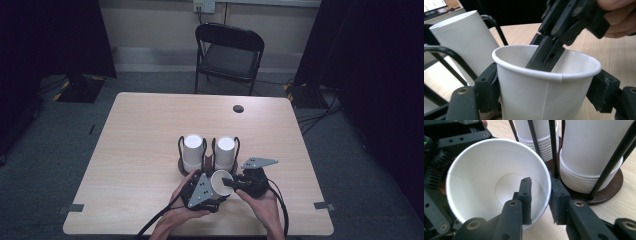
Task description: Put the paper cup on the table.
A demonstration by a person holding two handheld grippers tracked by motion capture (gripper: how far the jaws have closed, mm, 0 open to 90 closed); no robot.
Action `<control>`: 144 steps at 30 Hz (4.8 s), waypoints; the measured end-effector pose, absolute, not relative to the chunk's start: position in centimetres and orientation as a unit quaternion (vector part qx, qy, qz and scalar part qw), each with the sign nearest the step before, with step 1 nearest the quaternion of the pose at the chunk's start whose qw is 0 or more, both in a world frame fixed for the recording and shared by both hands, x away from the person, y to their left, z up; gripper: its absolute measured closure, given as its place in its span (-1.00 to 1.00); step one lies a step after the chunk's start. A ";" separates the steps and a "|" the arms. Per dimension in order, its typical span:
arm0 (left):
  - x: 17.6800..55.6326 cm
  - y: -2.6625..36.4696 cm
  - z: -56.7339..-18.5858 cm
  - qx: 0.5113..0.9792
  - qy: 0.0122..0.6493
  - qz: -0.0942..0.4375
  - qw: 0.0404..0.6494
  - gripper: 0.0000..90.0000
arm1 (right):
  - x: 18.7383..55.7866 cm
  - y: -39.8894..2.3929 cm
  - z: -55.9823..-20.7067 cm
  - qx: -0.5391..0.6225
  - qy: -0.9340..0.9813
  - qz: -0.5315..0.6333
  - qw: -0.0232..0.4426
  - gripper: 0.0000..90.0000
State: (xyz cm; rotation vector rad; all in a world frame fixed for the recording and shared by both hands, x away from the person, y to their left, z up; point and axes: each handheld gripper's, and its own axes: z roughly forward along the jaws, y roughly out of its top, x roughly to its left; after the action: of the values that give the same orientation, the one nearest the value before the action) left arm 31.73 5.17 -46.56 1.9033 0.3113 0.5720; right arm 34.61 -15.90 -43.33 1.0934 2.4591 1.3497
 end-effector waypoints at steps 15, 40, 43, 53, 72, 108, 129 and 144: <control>32.1 6.4 -46.6 0.784 0.177 0.229 0.549 -0.46 | 34.0 -17.1 -43.2 0.374 0.771 0.506 0.101 0.33; 31.1 11.6 -46.0 0.746 0.240 0.224 0.580 -0.46 | 32.6 -20.4 -44.5 0.418 0.693 0.551 0.204 -0.32; 31.1 12.3 -45.9 0.741 0.249 0.226 0.581 -0.46 | 32.4 -20.7 -44.7 0.423 0.687 0.550 0.216 -0.37; 31.3 15.4 -45.1 0.713 0.282 0.240 0.596 -0.46 | 32.2 -21.8 -45.6 0.446 0.669 0.543 0.242 -0.57; 33.9 18.6 -44.5 0.672 0.339 0.291 0.591 -0.46 | 32.1 -22.7 -47.5 0.465 0.660 0.515 0.288 -0.63; 41.8 19.4 -44.0 0.660 0.398 0.312 0.556 -0.48 | 31.8 -23.1 -49.4 0.474 0.637 0.512 0.330 -0.68; 44.6 18.7 -47.6 0.688 0.425 0.283 0.516 -0.51 | 32.0 -23.0 -49.4 0.477 0.639 0.507 0.327 -0.68; 44.7 18.8 -48.9 0.701 0.433 0.266 0.500 -0.57 | 32.0 -23.0 -49.4 0.479 0.639 0.507 0.324 -0.68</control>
State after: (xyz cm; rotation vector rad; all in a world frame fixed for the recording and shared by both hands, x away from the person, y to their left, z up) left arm 44.71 18.85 -48.89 1.6962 1.0462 0.6445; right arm 32.02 -23.05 -49.40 1.2574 1.6770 1.3305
